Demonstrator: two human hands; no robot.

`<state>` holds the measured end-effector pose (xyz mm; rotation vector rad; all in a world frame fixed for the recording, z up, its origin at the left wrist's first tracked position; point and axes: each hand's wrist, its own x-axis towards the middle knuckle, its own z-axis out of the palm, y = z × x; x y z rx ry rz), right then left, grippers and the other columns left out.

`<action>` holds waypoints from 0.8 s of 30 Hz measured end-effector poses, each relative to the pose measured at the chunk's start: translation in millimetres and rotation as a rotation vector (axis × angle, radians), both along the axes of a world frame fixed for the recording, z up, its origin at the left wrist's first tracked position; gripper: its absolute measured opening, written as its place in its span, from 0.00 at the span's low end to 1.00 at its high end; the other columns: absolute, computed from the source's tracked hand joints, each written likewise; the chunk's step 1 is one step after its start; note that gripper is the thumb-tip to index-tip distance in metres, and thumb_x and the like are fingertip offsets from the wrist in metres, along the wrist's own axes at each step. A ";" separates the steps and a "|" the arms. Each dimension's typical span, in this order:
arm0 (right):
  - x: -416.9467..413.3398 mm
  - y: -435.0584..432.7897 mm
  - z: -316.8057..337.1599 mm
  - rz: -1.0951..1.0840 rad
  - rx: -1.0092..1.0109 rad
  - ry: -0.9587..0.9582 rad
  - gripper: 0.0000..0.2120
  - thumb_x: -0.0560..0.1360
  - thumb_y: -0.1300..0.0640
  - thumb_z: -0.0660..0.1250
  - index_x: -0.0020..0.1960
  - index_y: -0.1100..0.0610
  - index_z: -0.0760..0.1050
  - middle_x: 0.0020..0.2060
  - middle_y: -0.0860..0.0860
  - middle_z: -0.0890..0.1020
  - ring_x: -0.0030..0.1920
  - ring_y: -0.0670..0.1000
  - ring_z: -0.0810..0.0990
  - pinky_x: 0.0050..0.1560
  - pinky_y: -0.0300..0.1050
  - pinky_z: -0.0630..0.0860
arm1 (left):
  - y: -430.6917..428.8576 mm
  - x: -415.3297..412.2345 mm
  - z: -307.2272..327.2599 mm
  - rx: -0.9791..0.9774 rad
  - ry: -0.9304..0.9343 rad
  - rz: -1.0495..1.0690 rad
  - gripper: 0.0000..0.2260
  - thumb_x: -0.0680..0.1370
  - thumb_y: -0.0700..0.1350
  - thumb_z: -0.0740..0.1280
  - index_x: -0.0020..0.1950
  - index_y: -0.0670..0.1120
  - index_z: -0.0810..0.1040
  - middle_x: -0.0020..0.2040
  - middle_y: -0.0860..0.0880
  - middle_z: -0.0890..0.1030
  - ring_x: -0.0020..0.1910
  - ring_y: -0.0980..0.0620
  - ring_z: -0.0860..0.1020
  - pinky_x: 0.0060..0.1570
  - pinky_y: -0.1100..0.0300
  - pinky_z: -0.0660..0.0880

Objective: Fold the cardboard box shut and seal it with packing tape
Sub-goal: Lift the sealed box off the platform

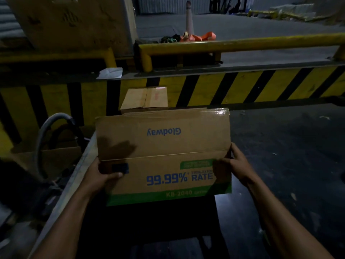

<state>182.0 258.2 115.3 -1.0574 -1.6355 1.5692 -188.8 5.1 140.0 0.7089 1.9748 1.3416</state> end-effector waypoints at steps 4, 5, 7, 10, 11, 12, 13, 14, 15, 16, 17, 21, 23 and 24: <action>-5.2 -8.3 -2.1 -0.172 0.005 0.003 0.21 0.75 0.40 0.66 0.52 0.58 0.79 0.45 0.52 0.84 0.45 0.50 0.82 0.45 0.47 0.78 | 6.2 2.6 -6.2 0.034 -0.004 0.158 0.26 0.75 0.58 0.69 0.66 0.42 0.78 0.59 0.46 0.81 0.59 0.43 0.78 0.53 0.51 0.73; -5.9 -11.3 -5.1 -0.214 0.015 -0.006 0.23 0.76 0.38 0.64 0.48 0.59 0.80 0.42 0.54 0.84 0.42 0.49 0.82 0.41 0.47 0.77 | 7.1 2.4 -11.8 0.008 0.026 0.182 0.30 0.74 0.62 0.66 0.66 0.41 0.78 0.59 0.45 0.81 0.58 0.43 0.78 0.54 0.51 0.73; -6.1 -16.7 -16.8 -0.256 0.018 0.011 0.23 0.76 0.38 0.65 0.45 0.59 0.80 0.41 0.56 0.84 0.41 0.52 0.82 0.41 0.50 0.77 | 6.4 2.0 -24.7 -0.018 0.063 0.208 0.34 0.73 0.66 0.65 0.68 0.42 0.77 0.62 0.44 0.81 0.59 0.42 0.78 0.57 0.48 0.74; -0.4 -19.0 -37.8 -0.302 0.060 -0.009 0.19 0.74 0.38 0.68 0.45 0.55 0.77 0.44 0.55 0.83 0.47 0.56 0.82 0.47 0.55 0.78 | 2.0 -6.2 -49.0 -0.058 0.034 0.262 0.37 0.74 0.64 0.69 0.74 0.41 0.70 0.69 0.42 0.76 0.65 0.39 0.75 0.61 0.44 0.73; 1.9 -19.0 -43.3 -0.315 0.049 -0.005 0.20 0.73 0.37 0.69 0.49 0.53 0.76 0.48 0.54 0.82 0.51 0.55 0.81 0.51 0.57 0.78 | 1.3 -6.6 -54.1 -0.083 0.007 0.272 0.39 0.73 0.64 0.71 0.75 0.42 0.67 0.71 0.41 0.74 0.66 0.38 0.74 0.63 0.42 0.73; 3.6 -19.5 -48.1 -0.322 0.030 -0.001 0.21 0.72 0.37 0.70 0.53 0.52 0.75 0.52 0.53 0.82 0.54 0.54 0.80 0.54 0.58 0.79 | 1.7 -6.1 -59.7 -0.101 -0.030 0.274 0.40 0.72 0.62 0.73 0.76 0.43 0.64 0.72 0.40 0.72 0.66 0.38 0.74 0.64 0.40 0.73; 5.5 -20.8 -52.8 -0.320 0.027 -0.018 0.22 0.72 0.37 0.70 0.59 0.50 0.73 0.57 0.51 0.80 0.57 0.53 0.79 0.55 0.58 0.79 | 2.0 -4.4 -66.5 -0.113 -0.059 0.281 0.40 0.72 0.60 0.74 0.76 0.44 0.62 0.73 0.40 0.71 0.67 0.38 0.73 0.64 0.39 0.73; 6.8 -24.0 -55.3 -0.320 0.047 -0.051 0.23 0.74 0.40 0.69 0.64 0.49 0.71 0.60 0.49 0.78 0.58 0.51 0.78 0.56 0.56 0.78 | 2.5 -0.3 -71.9 -0.119 -0.067 0.277 0.38 0.73 0.57 0.75 0.76 0.46 0.61 0.73 0.40 0.70 0.67 0.38 0.73 0.64 0.39 0.72; 8.3 -26.9 -58.8 -0.327 0.073 -0.099 0.25 0.76 0.43 0.69 0.69 0.48 0.68 0.61 0.46 0.75 0.59 0.49 0.77 0.55 0.54 0.78 | 2.9 6.6 -75.8 -0.122 -0.048 0.272 0.36 0.74 0.54 0.75 0.76 0.47 0.61 0.73 0.41 0.70 0.68 0.39 0.72 0.64 0.40 0.72; 10.2 -28.5 -64.0 -0.338 0.094 -0.128 0.26 0.77 0.45 0.68 0.72 0.49 0.67 0.61 0.45 0.75 0.59 0.48 0.76 0.54 0.51 0.77 | 3.2 12.2 -80.1 -0.124 -0.006 0.267 0.34 0.76 0.53 0.74 0.76 0.49 0.61 0.72 0.42 0.71 0.68 0.39 0.72 0.63 0.42 0.72; 11.6 -29.9 -68.2 -0.345 0.108 -0.146 0.24 0.77 0.48 0.68 0.72 0.50 0.69 0.60 0.45 0.76 0.59 0.47 0.77 0.54 0.50 0.77 | 4.1 16.4 -83.9 -0.130 0.048 0.261 0.33 0.76 0.54 0.72 0.77 0.50 0.62 0.71 0.43 0.72 0.68 0.39 0.72 0.63 0.42 0.72; 12.0 -22.1 -76.6 -0.309 0.134 -0.295 0.13 0.76 0.54 0.69 0.60 0.51 0.81 0.52 0.51 0.85 0.54 0.52 0.83 0.53 0.57 0.81 | 9.4 17.4 -84.0 -0.265 0.174 0.201 0.26 0.79 0.54 0.69 0.76 0.48 0.70 0.69 0.42 0.76 0.65 0.37 0.75 0.59 0.44 0.73; 13.3 -18.0 -79.7 -0.295 0.158 -0.372 0.16 0.75 0.53 0.70 0.63 0.52 0.80 0.53 0.52 0.85 0.54 0.52 0.83 0.52 0.57 0.81 | 12.4 16.6 -85.1 -0.295 0.199 0.212 0.24 0.81 0.50 0.68 0.76 0.49 0.70 0.69 0.41 0.76 0.64 0.37 0.75 0.59 0.47 0.73; 14.4 -19.9 -79.1 -0.291 0.173 -0.378 0.18 0.75 0.53 0.71 0.65 0.52 0.79 0.55 0.52 0.84 0.55 0.51 0.83 0.53 0.55 0.81 | 12.7 19.8 -84.5 -0.283 0.213 0.210 0.24 0.81 0.49 0.67 0.77 0.50 0.69 0.69 0.41 0.76 0.64 0.37 0.75 0.59 0.48 0.73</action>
